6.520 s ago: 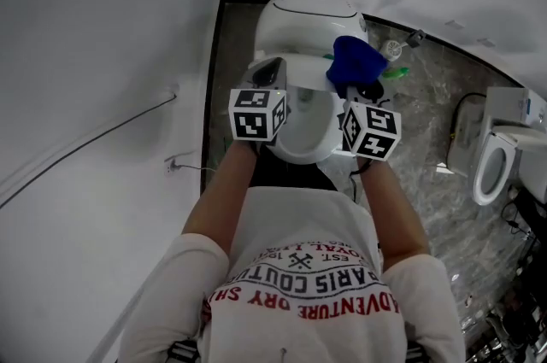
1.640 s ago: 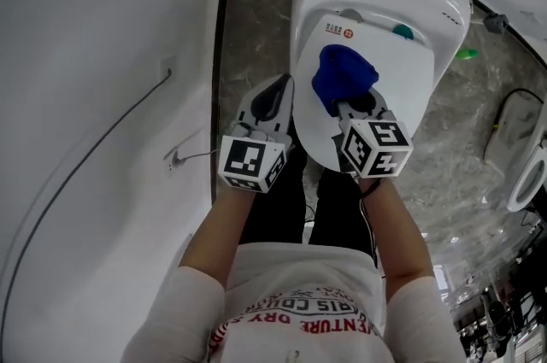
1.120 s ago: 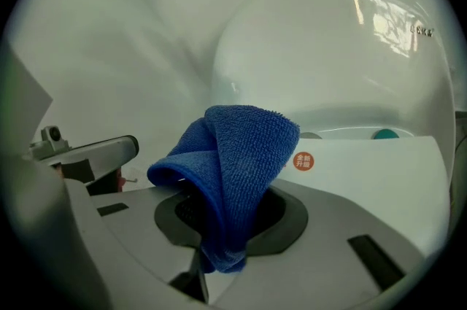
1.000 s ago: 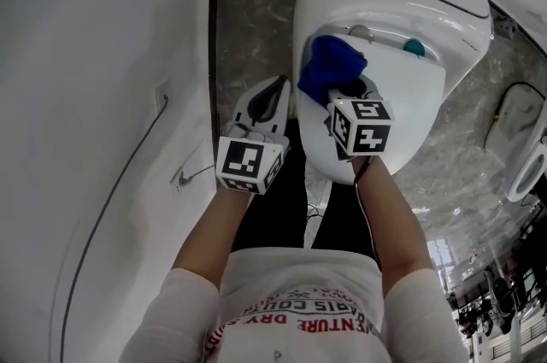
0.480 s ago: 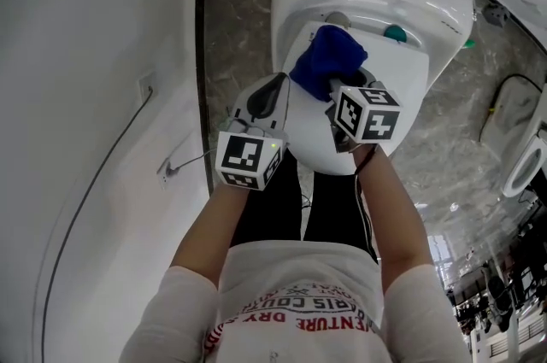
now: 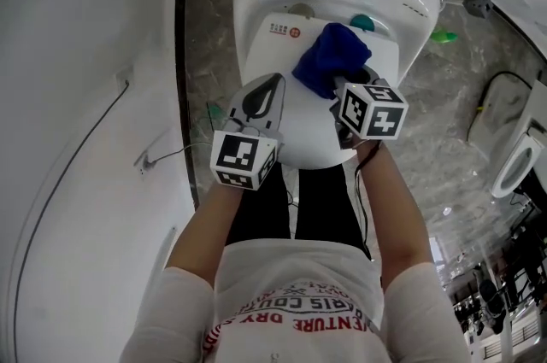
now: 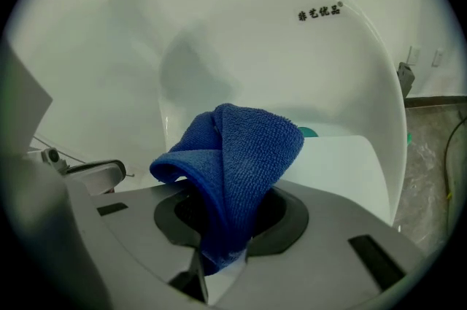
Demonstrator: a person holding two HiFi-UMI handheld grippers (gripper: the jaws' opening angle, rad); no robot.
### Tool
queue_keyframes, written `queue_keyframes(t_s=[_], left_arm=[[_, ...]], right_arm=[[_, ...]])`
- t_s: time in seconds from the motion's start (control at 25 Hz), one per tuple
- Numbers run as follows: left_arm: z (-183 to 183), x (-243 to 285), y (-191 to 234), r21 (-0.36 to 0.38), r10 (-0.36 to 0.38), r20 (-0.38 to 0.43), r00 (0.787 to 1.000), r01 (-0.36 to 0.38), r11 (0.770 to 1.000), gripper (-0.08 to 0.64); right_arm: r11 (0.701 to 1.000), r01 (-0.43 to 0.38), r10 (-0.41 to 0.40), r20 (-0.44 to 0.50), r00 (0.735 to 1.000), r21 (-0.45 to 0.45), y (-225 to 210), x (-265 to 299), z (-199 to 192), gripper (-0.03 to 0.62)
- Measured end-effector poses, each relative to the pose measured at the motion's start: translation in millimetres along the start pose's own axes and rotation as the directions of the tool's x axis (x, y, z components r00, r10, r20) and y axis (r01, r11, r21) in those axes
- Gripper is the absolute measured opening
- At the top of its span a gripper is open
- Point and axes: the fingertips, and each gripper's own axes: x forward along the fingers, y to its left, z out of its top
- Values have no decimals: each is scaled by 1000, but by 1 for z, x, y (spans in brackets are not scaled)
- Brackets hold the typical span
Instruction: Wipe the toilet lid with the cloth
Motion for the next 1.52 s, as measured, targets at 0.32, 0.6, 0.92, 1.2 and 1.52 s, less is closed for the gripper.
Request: queue_keyframes(t_s=[0.32, 0.6, 0.92, 1.2, 1.52], left_arm=[[-8, 21, -55, -8, -5, -7, 1000, 5, 1000, 6], [-10, 42, -93, -14, -7, 5, 1000, 7, 1000, 6], [-23, 49, -118, -21, -1, -7, 1000, 1, 1000, 6], [-27, 32, -127, -10, 20, -18, 1000, -20, 1000, 6], [-33, -6, -115, -15, 5, 8, 1000, -5, 1000, 6]], right_arm=[[1000, -7, 6, -20, 1000, -19, -47, -27, -6, 87], [999, 16, -18, -29, 999, -37, -89, -50, -13, 87], [995, 86, -89, -53, 995, -46, -139, -75, -31, 87], [960, 236, -251, -91, 964, -154, -174, -105, -44, 87], [976, 183, -184, 0, 983, -120, -115, -128, -35, 87]])
